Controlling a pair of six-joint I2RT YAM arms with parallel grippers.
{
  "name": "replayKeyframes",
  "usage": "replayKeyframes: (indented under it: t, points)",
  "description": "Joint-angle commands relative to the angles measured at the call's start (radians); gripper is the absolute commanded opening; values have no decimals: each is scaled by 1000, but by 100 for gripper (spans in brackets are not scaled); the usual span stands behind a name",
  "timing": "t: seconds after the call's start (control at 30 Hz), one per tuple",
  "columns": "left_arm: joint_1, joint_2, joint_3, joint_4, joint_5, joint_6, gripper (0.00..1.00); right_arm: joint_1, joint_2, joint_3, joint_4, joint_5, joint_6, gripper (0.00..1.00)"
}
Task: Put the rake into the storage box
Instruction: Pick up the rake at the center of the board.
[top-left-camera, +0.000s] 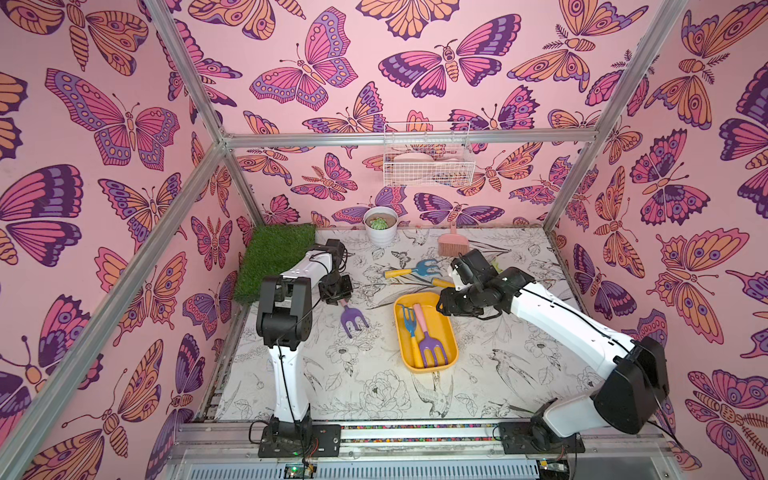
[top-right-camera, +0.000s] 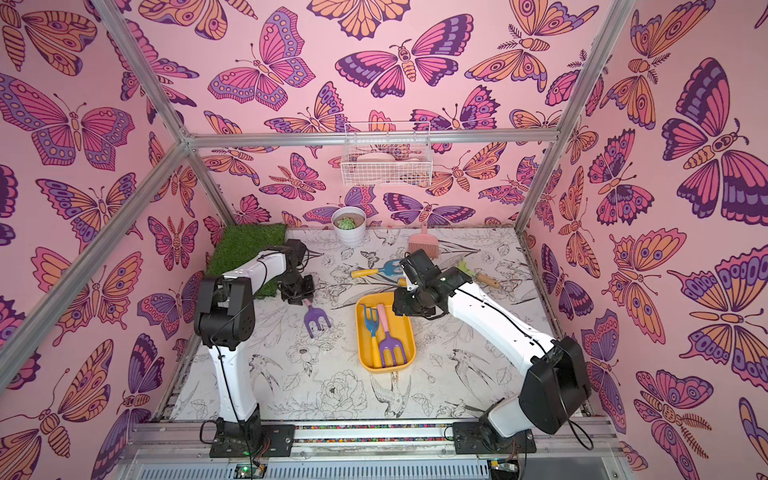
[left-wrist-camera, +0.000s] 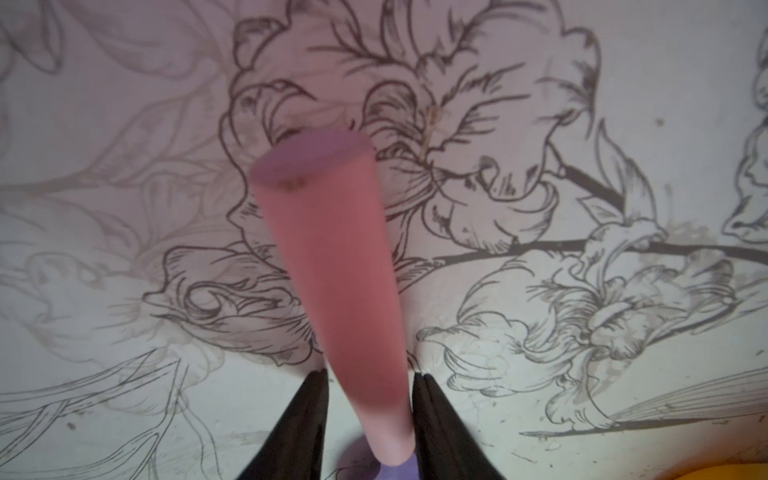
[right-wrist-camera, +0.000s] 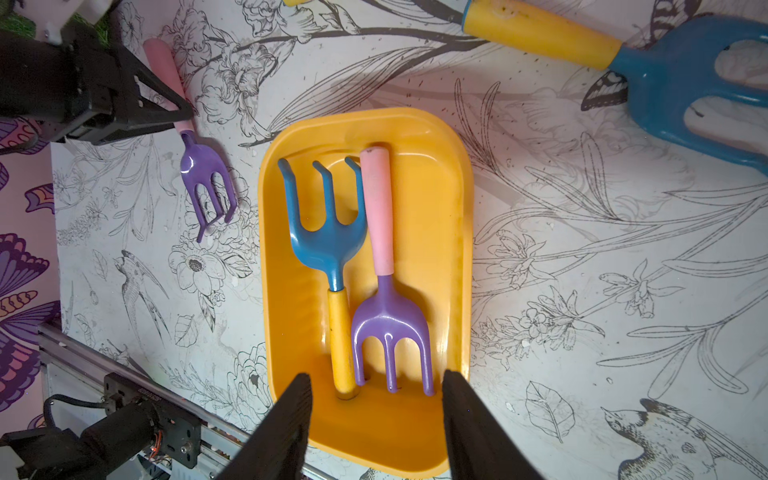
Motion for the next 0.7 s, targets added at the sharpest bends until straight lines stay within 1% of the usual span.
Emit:
replayKeyframes:
  t: [0.0,0.2,0.33,0.67]
  points:
    - [2,17,9,-10,10,18,31,-5,11,32,-8,-8,2,54]
    - [2,-13,-31,-1,12,15,15,-3,11,26,-7,-12,-3,54]
    - [1,-54,-58,0,26,15,0,-4,3,24,-17,-5,-10,53]
    - [-27,-246,-156,-1,81,3,0,-4,-51,-5,-35,12,-27,53]
